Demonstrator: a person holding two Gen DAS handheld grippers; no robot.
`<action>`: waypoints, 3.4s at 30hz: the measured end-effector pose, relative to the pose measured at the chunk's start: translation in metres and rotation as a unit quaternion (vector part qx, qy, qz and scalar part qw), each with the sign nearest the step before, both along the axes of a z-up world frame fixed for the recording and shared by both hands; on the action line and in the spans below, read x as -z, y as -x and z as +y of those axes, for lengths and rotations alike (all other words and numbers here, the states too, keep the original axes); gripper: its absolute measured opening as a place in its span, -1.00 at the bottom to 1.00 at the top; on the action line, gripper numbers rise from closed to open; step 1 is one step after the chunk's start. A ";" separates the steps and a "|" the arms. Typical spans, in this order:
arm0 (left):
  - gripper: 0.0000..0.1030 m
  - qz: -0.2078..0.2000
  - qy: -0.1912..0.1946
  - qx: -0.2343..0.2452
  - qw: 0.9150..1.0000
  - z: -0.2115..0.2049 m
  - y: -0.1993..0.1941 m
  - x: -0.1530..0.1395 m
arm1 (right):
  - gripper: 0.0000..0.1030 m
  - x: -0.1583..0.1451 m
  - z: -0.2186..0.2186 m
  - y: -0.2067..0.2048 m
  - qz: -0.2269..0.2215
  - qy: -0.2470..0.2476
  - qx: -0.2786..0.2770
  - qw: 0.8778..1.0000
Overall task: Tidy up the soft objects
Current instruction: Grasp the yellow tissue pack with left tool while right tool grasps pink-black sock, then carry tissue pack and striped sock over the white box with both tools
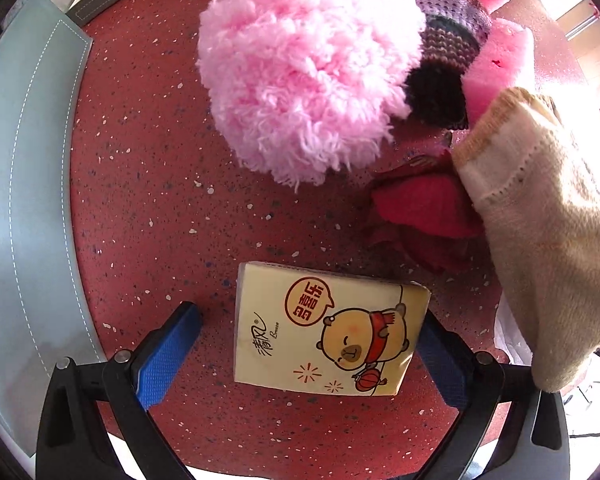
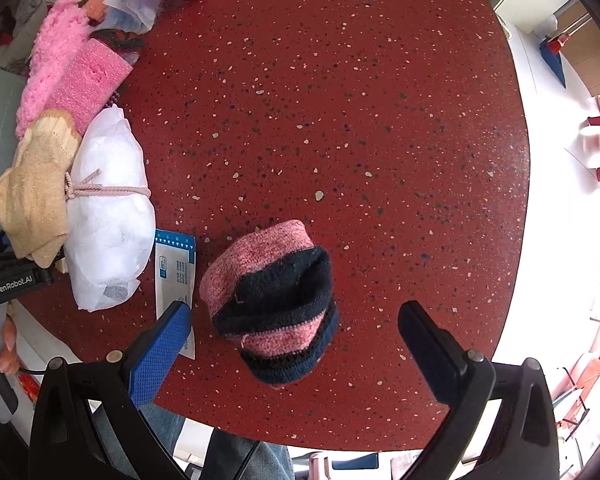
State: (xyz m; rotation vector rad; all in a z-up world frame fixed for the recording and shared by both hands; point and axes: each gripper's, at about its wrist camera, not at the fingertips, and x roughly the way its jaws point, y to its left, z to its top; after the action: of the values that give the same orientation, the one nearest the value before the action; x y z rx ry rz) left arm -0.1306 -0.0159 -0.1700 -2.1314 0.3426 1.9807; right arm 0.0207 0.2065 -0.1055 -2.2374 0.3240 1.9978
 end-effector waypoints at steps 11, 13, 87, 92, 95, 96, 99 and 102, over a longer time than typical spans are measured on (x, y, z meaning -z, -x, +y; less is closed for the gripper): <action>1.00 0.007 -0.004 0.000 1.000 -0.009 -0.021 -0.014 | 1.00 0.027 -0.029 0.023 -0.021 -0.046 -0.029 0.998; 1.00 0.003 -0.001 -0.002 1.000 -0.009 -0.021 -0.012 | 0.99 0.030 -0.033 0.021 -0.026 -0.040 -0.027 0.998; 0.50 0.160 -0.062 -0.073 0.982 -0.273 0.011 -0.178 | -0.13 -0.129 -0.309 0.173 0.116 -0.002 -0.141 0.983; 0.50 0.156 -0.060 -0.093 0.982 -0.294 0.018 -0.170 | -0.13 -0.127 -0.350 0.192 0.119 0.004 -0.181 0.976; 0.50 0.153 -0.056 -0.097 0.982 -0.300 0.020 -0.165 | -0.13 -0.126 -0.367 0.200 0.119 0.014 -0.195 0.974; 0.50 0.150 -0.056 -0.098 0.982 -0.302 0.021 -0.163 | -0.13 -0.124 -0.371 0.203 0.118 0.015 -0.198 0.973; 0.50 0.144 -0.056 -0.101 0.983 -0.306 0.023 -0.157 | -0.13 -0.120 -0.382 0.210 0.118 0.017 -0.208 0.971; 0.50 0.139 -0.055 -0.101 0.984 -0.307 0.025 -0.153 | -0.13 -0.116 -0.388 0.214 0.116 0.021 -0.208 0.971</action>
State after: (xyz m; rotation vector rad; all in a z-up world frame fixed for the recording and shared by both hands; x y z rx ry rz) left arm -0.1552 -0.3230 -0.0174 -1.8903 0.0574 2.3578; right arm -0.1936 -0.1811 0.0107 -2.2438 -0.0952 2.4885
